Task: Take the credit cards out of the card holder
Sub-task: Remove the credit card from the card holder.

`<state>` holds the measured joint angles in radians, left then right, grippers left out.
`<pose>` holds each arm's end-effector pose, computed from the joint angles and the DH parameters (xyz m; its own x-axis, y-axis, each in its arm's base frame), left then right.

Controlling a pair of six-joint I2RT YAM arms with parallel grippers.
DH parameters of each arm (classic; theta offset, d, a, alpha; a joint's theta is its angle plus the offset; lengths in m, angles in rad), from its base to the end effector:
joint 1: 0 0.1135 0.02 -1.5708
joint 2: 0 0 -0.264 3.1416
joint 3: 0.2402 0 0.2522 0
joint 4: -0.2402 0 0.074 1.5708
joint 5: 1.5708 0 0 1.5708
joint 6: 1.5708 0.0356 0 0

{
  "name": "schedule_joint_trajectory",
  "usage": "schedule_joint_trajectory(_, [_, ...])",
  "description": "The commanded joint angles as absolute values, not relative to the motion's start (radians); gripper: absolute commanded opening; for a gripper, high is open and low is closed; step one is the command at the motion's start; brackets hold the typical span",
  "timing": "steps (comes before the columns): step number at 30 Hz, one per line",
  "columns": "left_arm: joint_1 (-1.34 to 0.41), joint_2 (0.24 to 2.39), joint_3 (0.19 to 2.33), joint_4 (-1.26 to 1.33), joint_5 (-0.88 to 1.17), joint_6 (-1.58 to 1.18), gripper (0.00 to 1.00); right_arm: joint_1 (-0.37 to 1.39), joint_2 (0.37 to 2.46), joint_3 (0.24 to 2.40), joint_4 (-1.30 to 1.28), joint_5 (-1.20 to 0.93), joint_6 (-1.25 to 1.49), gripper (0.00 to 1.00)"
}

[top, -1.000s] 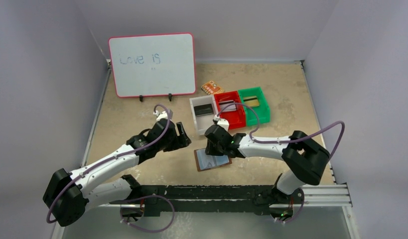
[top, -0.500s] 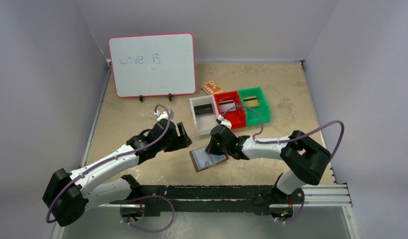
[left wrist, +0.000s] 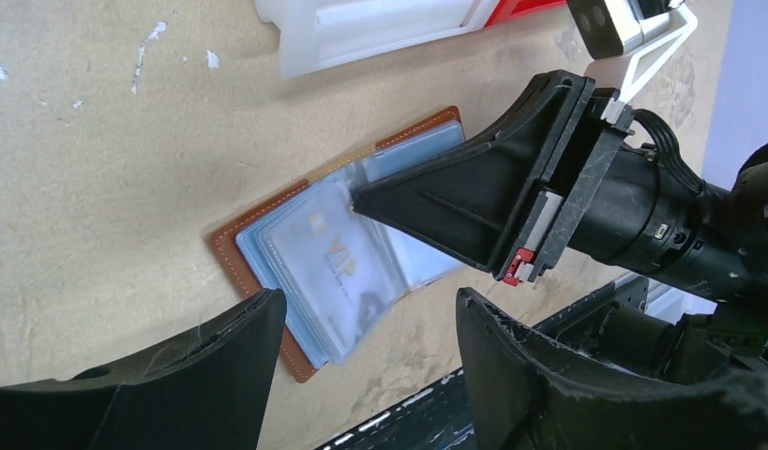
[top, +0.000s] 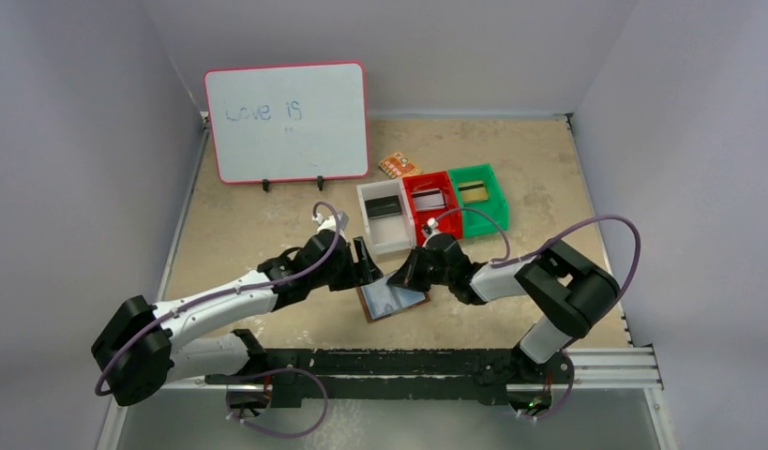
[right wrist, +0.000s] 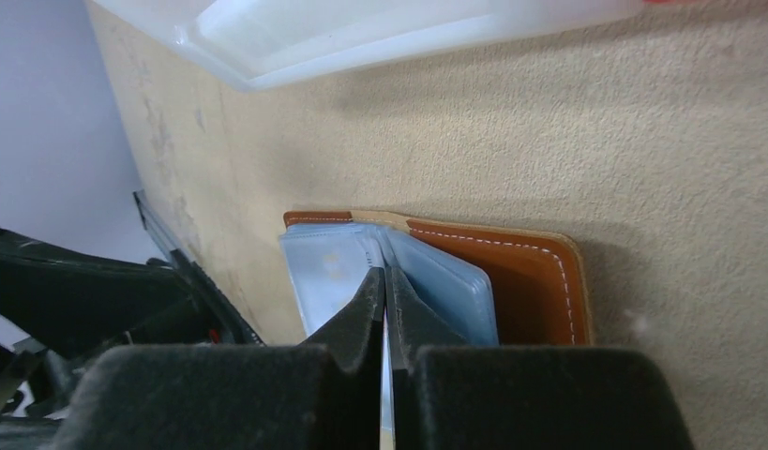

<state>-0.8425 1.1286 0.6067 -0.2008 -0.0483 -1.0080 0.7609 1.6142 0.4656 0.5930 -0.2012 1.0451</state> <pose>0.1553 -0.1716 0.2095 -0.8450 -0.3218 -0.4272 0.0125 0.7866 -0.6173 0.1972 0.1976 0.1210 -0.8825 0.3300 -0.3352 -0.0703 0.6119 0.7878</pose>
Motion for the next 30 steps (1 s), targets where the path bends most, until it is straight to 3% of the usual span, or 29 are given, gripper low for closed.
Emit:
schedule_joint_trajectory(1, [-0.862, 1.158, 0.583, -0.088, -0.037, -1.065, 0.66, 0.746, 1.693, 0.404, 0.479, -0.193, 1.029, 0.00])
schedule_joint_trajectory(6, [-0.874, 1.183, 0.586, -0.120, -0.088, -1.074, 0.64, 0.747, 1.592, 0.439, 0.418, -0.128, 0.945, 0.02])
schedule_joint_trajectory(13, [-0.874, 1.188, 0.612, -0.191, -0.158, -1.059, 0.64, 0.760, 1.412, 0.522, 0.246, -0.087, 0.824, 0.30])
schedule_joint_trajectory(19, [-0.876, 1.218, 0.610, -0.145, -0.117, -1.062, 0.64, 0.778, 1.406, 0.529, 0.181, -0.120, 0.809, 0.36])
schedule_joint_trajectory(25, [-0.892, 1.278, 0.621, -0.097, -0.068, -1.055, 0.64, 0.787, 1.443, 0.466, 0.323, -0.226, 0.862, 0.33])
schedule_joint_trajectory(30, [-0.916, 1.301, 0.645, -0.103, -0.078, -1.054, 0.63, 0.786, 1.480, 0.445, 0.322, -0.201, 0.915, 0.11])
